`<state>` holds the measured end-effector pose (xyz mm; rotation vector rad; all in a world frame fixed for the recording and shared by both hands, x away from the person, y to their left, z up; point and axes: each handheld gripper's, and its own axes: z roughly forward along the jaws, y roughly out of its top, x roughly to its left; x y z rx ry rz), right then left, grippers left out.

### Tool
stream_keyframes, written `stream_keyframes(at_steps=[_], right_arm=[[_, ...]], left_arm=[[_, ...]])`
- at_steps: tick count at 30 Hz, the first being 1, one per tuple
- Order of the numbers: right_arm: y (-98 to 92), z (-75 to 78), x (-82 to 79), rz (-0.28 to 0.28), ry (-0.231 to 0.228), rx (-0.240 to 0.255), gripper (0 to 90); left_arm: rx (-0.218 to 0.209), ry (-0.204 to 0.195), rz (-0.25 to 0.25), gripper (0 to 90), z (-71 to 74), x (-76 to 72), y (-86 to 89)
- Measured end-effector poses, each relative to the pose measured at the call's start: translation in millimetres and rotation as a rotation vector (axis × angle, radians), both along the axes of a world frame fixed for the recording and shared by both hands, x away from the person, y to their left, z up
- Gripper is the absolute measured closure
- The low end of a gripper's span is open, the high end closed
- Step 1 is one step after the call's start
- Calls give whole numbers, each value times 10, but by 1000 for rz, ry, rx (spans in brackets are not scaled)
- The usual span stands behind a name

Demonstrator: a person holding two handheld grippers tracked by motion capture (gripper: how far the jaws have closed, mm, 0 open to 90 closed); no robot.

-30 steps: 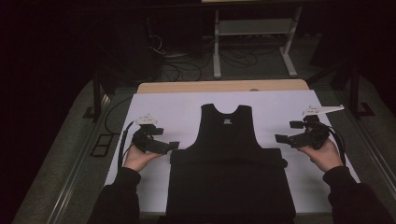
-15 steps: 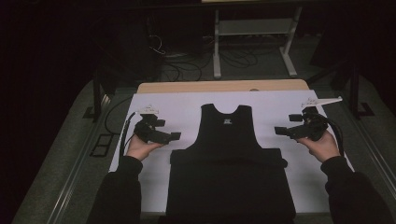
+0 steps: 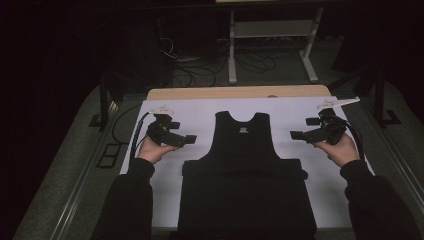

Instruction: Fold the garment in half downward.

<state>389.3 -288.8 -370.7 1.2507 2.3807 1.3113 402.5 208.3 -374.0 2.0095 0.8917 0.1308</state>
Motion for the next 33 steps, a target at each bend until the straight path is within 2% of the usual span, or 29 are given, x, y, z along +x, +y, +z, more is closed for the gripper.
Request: stream_keyframes(at_steps=[10,15,22,30,33], right_arm=[[62,49,104,6,-6,-16,0],[108,83,164,9,-13,-19,0],[161,121,256,10,-11,-23,0],[240,112,384,14,-8,-22,0],[265,97,424,15,-7,-20,0]], left_arm=[[-6,4,-7,0,58,104,-77],[19,10,-15,0,83,182,-136],[17,18,-15,0,97,289,-194],[19,23,-4,0,108,414,-265],[19,19,-21,0,112,433,-314]])
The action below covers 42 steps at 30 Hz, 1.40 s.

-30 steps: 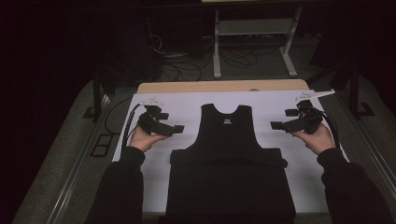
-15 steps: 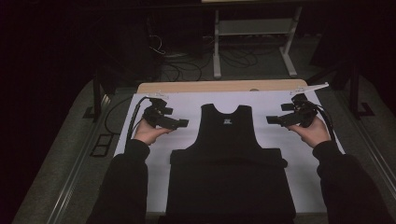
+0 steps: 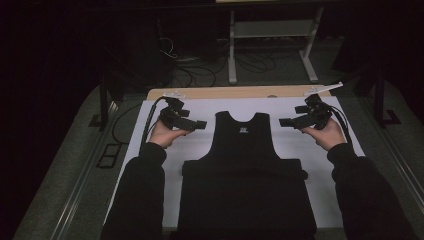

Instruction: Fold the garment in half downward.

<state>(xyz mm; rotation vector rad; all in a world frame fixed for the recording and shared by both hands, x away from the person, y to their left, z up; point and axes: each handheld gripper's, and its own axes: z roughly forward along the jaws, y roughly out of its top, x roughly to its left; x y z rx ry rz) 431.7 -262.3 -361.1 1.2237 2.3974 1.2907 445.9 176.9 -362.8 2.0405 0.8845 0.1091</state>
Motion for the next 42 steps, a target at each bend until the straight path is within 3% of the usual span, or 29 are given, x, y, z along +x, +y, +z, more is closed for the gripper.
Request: stream_keyframes(at_steps=[6,14,21,33,36,42], right_arm=[[47,-34,87,0,8,-11,0],[106,-53,183,-1,10,-18,0],[118,-160,276,-16,24,-22,0],[85,-360,426,-71,47,37,0],[96,-406,446,-75,59,17,0],[141,-481,466,-70,78,-6,0]], left_arm=[[4,2,-5,0,-21,56,-74],[-26,-18,24,0,-76,163,-167],[-47,-6,59,0,-138,254,-258],[-54,20,101,0,-398,390,-310],[-32,30,100,0,-465,409,-349],[-26,55,99,0,-582,435,-404]])
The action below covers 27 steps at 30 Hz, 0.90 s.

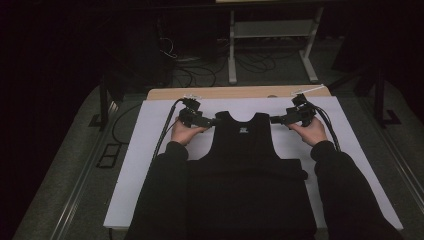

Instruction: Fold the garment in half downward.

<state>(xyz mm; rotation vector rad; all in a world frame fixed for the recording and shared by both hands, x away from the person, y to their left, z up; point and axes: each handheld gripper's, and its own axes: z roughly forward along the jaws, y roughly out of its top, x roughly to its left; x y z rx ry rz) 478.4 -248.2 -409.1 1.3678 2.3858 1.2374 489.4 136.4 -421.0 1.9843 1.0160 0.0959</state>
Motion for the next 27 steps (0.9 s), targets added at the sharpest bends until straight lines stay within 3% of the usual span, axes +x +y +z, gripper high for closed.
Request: stream_keyframes(at_steps=[5,10,23,27], right_arm=[[71,-53,0,8,9,-17,9],[139,-127,6,16,34,-18,122],[302,-287,0,43,73,-47,229],[330,-323,-2,48,81,-60,257]], left_arm=[[-1,20,-12,0,-73,-1,-58],[7,40,-30,0,-148,-2,-106],[19,87,-56,0,-302,-13,-206],[9,79,-53,0,-312,-22,-238]])
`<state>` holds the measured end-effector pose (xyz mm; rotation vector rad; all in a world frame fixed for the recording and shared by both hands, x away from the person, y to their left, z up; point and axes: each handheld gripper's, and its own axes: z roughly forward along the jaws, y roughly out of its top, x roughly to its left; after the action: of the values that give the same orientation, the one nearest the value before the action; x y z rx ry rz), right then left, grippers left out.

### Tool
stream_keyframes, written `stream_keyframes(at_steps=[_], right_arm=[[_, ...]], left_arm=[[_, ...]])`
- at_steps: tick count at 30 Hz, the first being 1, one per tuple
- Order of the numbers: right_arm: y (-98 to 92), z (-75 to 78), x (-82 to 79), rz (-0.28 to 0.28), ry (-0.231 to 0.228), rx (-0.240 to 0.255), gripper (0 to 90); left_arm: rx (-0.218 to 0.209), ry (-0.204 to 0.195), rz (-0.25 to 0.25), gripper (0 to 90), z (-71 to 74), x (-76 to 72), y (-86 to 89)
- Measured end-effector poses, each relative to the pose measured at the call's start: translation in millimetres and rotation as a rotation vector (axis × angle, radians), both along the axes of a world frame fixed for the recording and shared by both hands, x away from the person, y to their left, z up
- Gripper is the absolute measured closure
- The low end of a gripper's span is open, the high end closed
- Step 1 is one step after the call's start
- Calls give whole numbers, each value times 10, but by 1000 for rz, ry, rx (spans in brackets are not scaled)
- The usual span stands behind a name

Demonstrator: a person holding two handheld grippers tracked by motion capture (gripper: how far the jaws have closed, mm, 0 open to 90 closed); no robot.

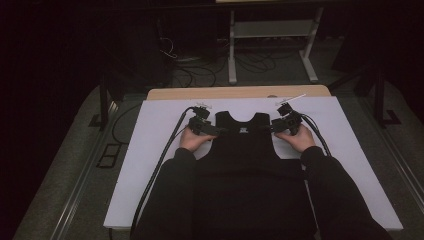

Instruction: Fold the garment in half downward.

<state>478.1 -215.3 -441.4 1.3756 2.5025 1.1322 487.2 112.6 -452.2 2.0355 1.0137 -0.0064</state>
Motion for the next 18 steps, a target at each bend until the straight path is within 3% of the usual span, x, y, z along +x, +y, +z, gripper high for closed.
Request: stream_keyframes(at_steps=[5,11,14,18], right_arm=[[29,-49,-5,-7,5,-37,282],[48,-58,-12,-21,-8,-21,363],[85,-62,-25,-16,-14,-16,398],[128,-68,-34,-4,-28,-18,436]], left_arm=[[-10,-7,-10,66,8,-5,-2],[-18,-8,-15,173,1,-23,-30],[38,-35,-34,243,15,-58,-48],[51,-50,-19,337,13,-75,-52]])
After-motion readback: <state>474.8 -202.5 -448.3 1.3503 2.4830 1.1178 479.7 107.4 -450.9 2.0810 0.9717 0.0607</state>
